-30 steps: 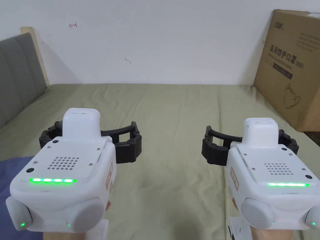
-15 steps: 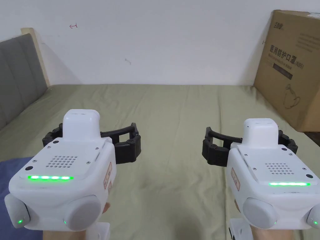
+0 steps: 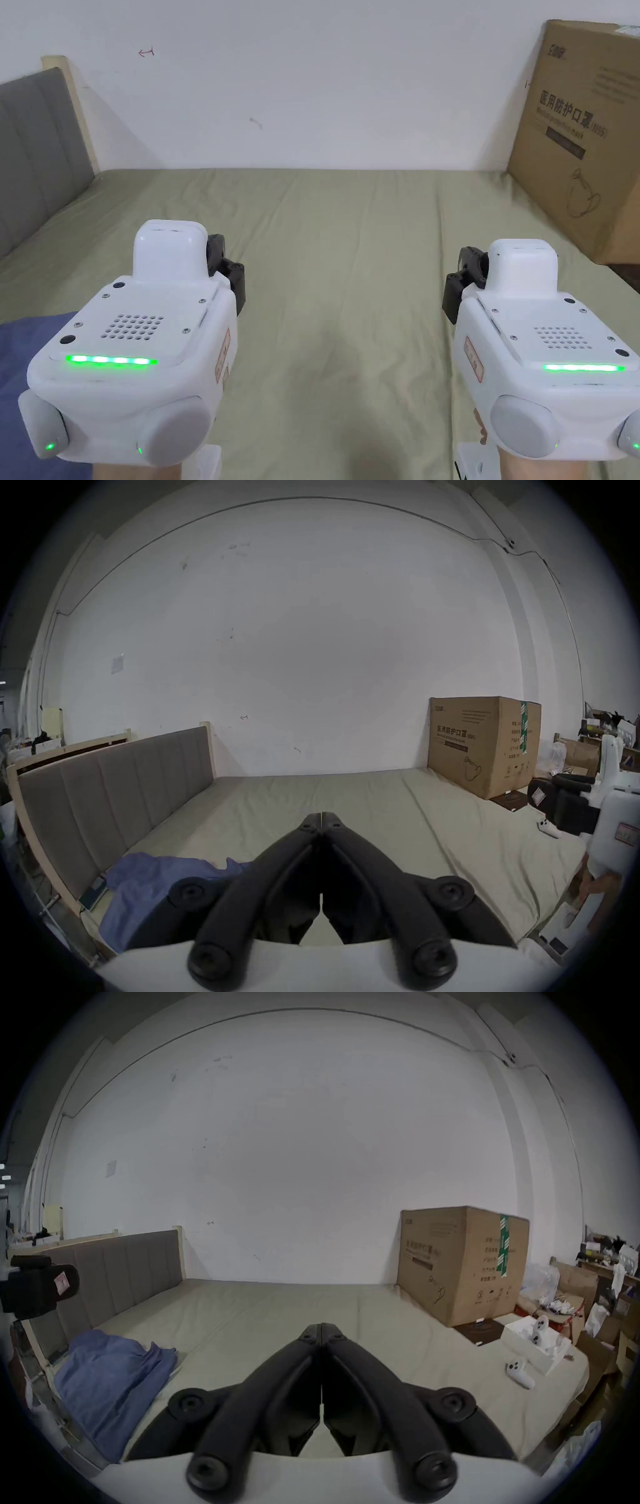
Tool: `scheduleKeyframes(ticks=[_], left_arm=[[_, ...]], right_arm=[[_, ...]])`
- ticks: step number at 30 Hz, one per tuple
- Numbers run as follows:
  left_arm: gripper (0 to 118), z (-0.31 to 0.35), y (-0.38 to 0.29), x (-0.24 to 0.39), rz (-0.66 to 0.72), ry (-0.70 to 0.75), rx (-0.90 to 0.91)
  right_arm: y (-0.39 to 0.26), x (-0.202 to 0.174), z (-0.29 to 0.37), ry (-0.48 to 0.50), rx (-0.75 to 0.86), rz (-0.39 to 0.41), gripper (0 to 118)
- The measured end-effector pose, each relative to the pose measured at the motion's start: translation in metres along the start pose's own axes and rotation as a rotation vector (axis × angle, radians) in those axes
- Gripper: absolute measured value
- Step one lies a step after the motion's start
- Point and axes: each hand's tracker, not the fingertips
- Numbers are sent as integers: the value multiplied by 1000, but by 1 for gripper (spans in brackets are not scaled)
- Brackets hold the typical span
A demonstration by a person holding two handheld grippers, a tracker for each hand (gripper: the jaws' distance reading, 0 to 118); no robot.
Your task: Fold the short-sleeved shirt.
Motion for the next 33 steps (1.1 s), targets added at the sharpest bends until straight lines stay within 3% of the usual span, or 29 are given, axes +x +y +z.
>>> scheduleKeyframes(ticks=[4,11,24,33], left_arm=[[0,-1,1,0,-7,-4,-2],[0,4,5,-20,21,39,-15],[0,83,5,-131,57,384,-40],[0,95,-13,-166,86,458,-101]], right_arm=[[-1,-2,-1,-34,6,21,0],[10,-18,-11,13,8,39,0],[7,-145,-39,395,-57,61,0],[-6,-191,-38,493,-111,75,0]])
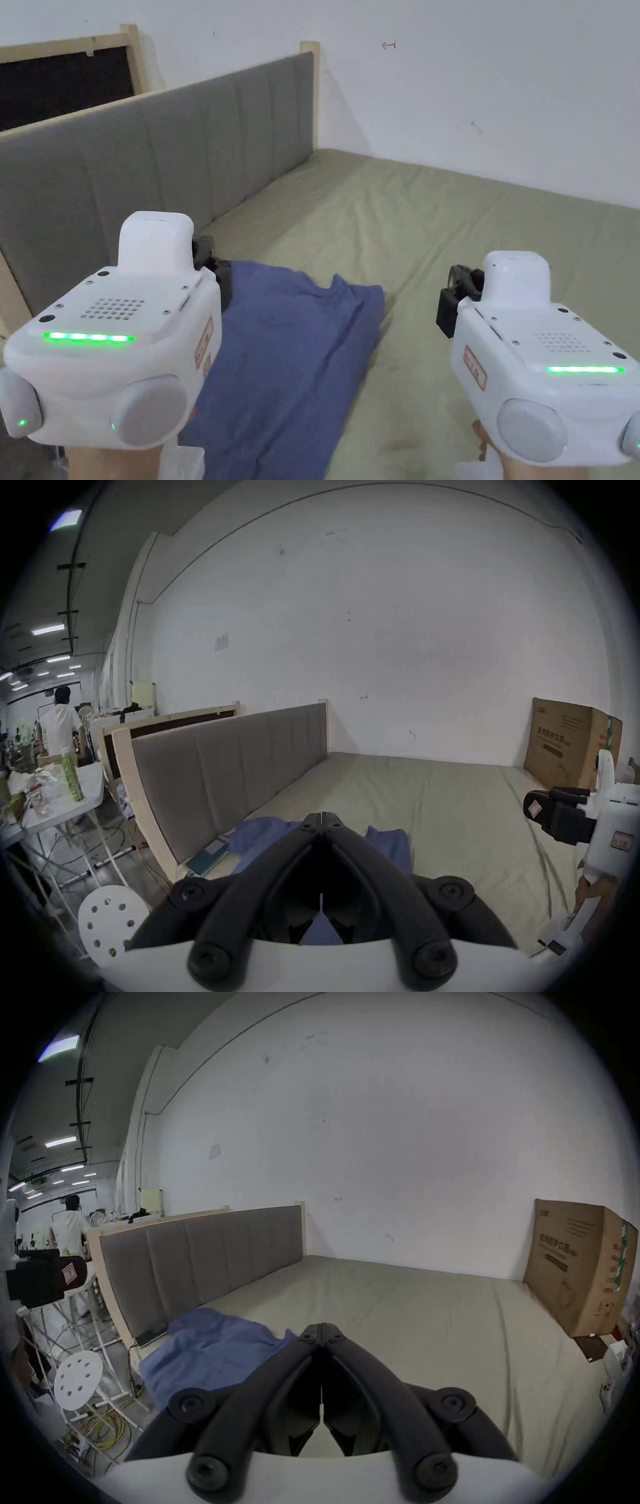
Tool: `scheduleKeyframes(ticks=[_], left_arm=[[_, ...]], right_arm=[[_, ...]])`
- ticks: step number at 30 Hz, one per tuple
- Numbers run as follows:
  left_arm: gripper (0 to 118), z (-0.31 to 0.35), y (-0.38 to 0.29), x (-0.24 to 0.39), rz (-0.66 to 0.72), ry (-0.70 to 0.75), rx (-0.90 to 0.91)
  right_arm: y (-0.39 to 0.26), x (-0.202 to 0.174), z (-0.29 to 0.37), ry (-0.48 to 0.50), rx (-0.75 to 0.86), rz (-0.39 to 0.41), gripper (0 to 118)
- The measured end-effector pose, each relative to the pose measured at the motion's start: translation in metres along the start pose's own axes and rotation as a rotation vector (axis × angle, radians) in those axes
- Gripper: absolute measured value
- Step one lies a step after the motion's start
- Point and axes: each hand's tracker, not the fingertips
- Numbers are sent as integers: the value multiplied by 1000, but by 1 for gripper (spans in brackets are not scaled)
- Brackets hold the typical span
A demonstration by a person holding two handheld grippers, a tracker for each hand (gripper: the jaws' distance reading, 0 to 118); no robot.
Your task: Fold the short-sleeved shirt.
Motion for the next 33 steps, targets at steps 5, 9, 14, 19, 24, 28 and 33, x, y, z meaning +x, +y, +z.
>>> scheduleKeyframes(ticks=[5,9,14,19,24,28,33], left_arm=[[0,-40,-20,-3,61,-38,-121],[0,-90,-48,-3,125,-83,-257],[41,-150,-86,5,136,-114,-442],[113,-204,-120,19,101,-157,-586],[113,-259,-151,34,57,-166,-697],[110,-285,-165,42,87,-183,-741],[85,-292,-175,57,7,-148,-788]], right_arm=[[-8,2,-9,11,-46,-13,0],[-17,7,-19,3,-83,-3,0],[-33,16,-41,-11,-150,-14,0],[-51,25,-70,-21,-226,-24,0],[-69,32,-100,-23,-296,-42,0],[-80,36,-115,-23,-331,-40,0],[-92,42,-122,-24,-366,-67,0]])
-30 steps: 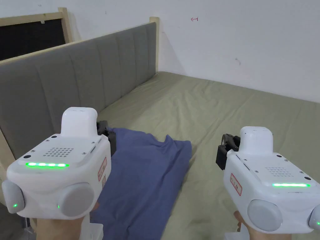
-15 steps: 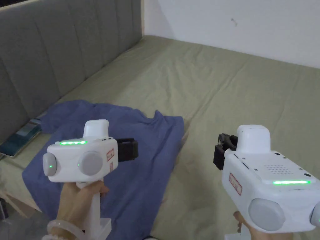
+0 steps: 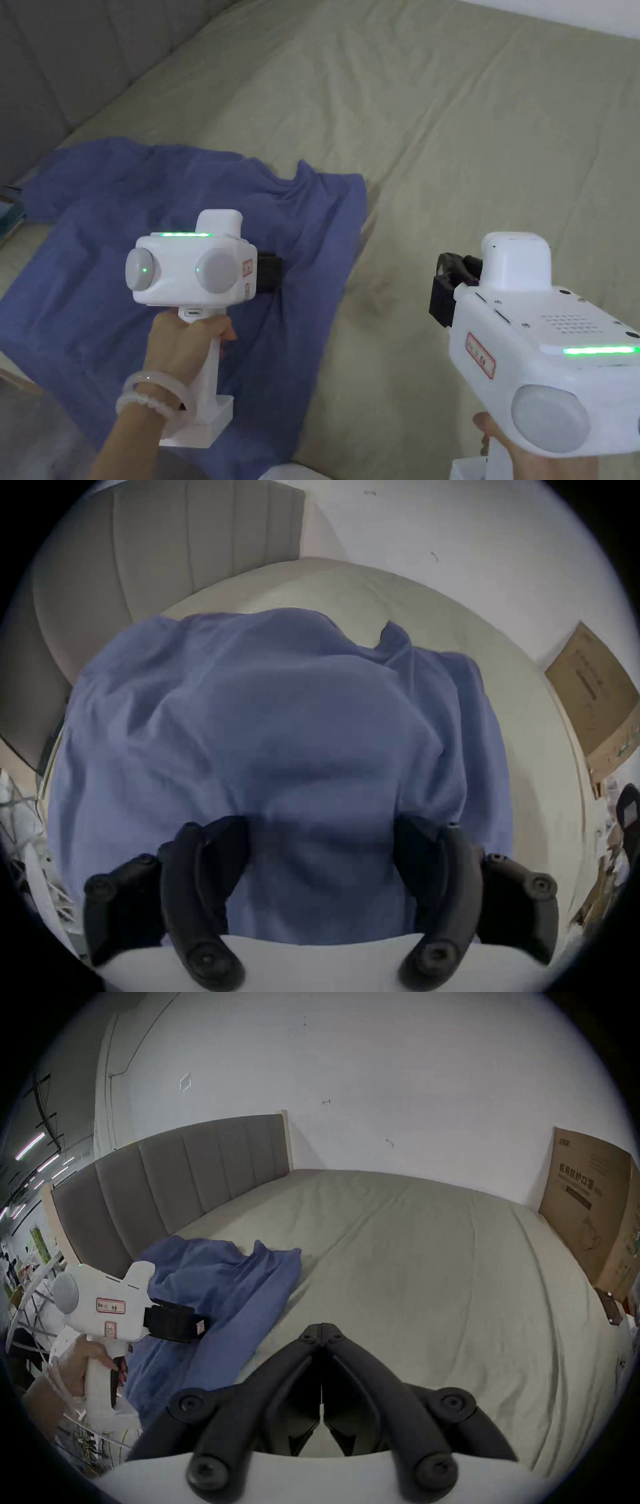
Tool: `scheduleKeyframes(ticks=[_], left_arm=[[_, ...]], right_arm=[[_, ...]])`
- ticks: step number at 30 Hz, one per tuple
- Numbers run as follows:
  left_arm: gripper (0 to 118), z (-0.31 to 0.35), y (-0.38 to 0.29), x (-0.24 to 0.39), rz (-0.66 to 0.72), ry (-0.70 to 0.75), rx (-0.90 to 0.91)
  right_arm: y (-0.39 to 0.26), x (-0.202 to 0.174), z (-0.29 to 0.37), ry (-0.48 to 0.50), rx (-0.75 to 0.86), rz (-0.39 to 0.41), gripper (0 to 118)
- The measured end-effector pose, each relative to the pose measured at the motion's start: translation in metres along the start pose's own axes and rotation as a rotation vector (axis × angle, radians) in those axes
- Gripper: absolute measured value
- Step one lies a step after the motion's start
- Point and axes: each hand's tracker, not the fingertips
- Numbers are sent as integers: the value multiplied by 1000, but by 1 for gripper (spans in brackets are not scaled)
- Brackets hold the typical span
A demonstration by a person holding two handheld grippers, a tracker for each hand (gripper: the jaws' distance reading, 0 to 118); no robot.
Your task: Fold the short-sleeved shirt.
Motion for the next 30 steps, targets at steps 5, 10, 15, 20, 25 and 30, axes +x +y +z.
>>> scheduleKeyframes(ticks=[5,10,15,20,25,30], left_arm=[[30,11,7,-8,62,17,12],[2,19,11,-24,155,-71,-31],[2,56,27,-46,320,-218,42],[2,108,59,-15,151,-185,130],[2,170,101,48,44,-299,277],[2,231,126,145,-76,-538,377]], right_arm=[[-5,6,1,-3,-20,-46,0],[-3,12,14,-15,-8,-53,0],[3,23,34,-34,20,-73,0],[9,38,61,-55,75,-120,0],[14,64,103,-100,147,-147,0],[14,104,151,-198,224,-212,0]])
